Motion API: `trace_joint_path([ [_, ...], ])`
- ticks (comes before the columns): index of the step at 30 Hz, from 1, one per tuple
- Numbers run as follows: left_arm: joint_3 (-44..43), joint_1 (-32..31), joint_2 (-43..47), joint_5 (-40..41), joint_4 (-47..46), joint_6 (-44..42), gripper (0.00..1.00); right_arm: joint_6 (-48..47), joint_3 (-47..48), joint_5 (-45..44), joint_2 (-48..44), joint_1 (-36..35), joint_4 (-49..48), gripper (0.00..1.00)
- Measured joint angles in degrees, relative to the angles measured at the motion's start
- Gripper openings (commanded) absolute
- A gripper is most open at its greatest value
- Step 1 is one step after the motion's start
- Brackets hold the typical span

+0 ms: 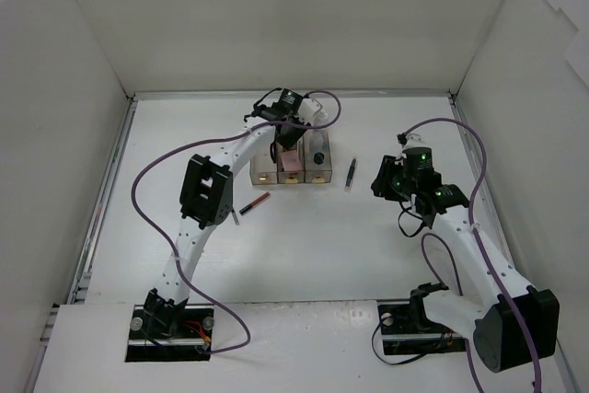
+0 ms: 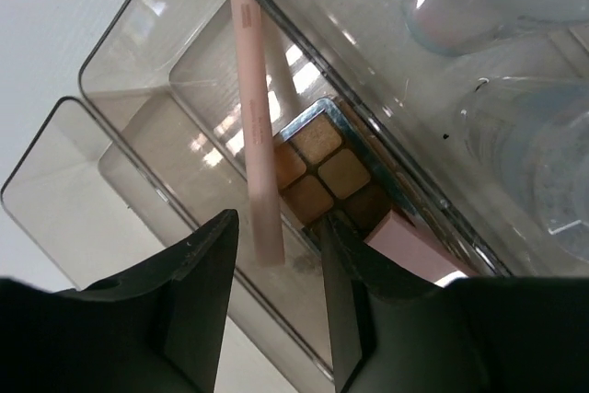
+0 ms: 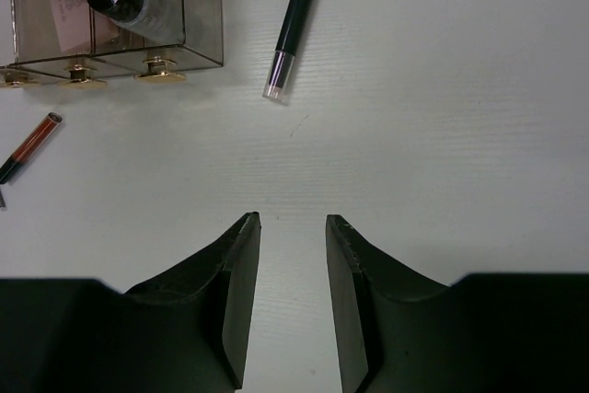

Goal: Organize the makeup

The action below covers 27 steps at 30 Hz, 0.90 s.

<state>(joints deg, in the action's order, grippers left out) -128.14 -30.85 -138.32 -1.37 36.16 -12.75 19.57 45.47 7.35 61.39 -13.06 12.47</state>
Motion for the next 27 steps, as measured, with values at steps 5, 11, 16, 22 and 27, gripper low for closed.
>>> trace_joint_path([
  [5,0.0,-0.2,-1.2,1.4,-0.5,0.2,0.39,0.0,-0.1,0.0,0.0,0.0,0.1,0.32],
  [11,0.0,-0.3,-1.4,2.5,-0.4,0.2,0.27,-0.1,-0.1,0.0,0.0,0.0,0.1,0.32],
  [16,0.0,-0.3,-1.6,3.4,0.0,0.6,0.12,-0.1,-0.1,0.0,0.1,0.0,0.1,0.32],
  [22,0.0,-0.3,-1.6,4.2,-0.9,1.8,0.0,-0.1,-0.1,0.0,0.9,0.0,0.1,0.32],
  [27,1.6,-0.3,-0.3,4.2,-2.5,4.4,0.0,-0.2,-0.1,0.0,1.1,0.0,0.1,0.32],
])
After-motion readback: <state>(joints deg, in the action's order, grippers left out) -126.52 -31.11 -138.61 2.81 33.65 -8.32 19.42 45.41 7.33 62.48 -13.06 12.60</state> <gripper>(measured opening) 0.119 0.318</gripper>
